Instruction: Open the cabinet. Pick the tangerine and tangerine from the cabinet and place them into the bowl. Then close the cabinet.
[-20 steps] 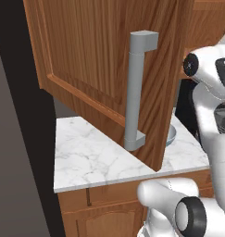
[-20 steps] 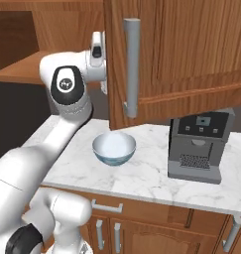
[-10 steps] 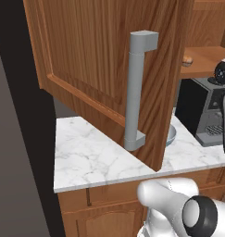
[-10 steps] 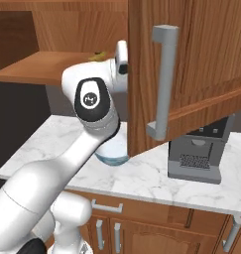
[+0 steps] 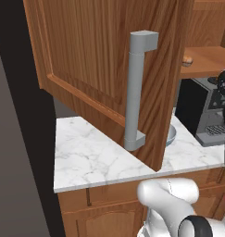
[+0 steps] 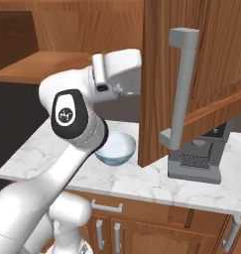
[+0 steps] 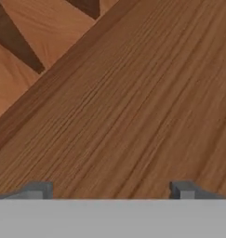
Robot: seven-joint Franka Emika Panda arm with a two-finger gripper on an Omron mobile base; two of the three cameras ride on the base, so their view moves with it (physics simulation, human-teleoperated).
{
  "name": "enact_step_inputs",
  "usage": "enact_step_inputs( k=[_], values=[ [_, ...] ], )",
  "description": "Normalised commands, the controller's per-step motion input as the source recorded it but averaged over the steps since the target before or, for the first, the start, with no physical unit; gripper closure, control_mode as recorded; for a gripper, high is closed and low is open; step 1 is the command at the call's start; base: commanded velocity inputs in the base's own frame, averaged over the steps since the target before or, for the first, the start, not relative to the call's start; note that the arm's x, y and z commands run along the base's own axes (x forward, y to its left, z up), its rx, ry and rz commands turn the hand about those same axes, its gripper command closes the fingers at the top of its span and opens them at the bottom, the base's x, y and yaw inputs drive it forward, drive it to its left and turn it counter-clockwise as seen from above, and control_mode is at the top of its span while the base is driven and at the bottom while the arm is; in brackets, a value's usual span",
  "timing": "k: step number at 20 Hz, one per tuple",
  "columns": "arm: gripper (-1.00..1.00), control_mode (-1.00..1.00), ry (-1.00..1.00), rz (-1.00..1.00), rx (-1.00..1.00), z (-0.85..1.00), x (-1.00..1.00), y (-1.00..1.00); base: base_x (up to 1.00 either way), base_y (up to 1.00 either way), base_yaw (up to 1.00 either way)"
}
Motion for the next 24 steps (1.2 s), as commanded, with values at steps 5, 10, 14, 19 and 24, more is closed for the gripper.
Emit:
enact_step_inputs(
  k=[5, 10, 14, 19, 24],
  values=[
    [-1.00, -1.00, -0.26, 0.01, 0.01, 0.31, -0.91, 1.00, 0.00, 0.00, 0.00],
    [-1.00, -1.00, -0.15, 0.07, 0.05, 0.43, -0.78, 0.96, 0.00, 0.00, 0.00],
    [-1.00, -1.00, -0.01, 0.11, 0.09, 0.38, -0.63, 0.88, 0.00, 0.00, 0.00],
    [-1.00, -1.00, 0.03, 0.15, 0.14, 0.07, -0.47, 0.82, 0.00, 0.00, 0.00],
    [-1.00, -1.00, 0.22, 0.22, 0.21, -0.25, -0.19, 0.56, 0.00, 0.00, 0.00]
  ],
)
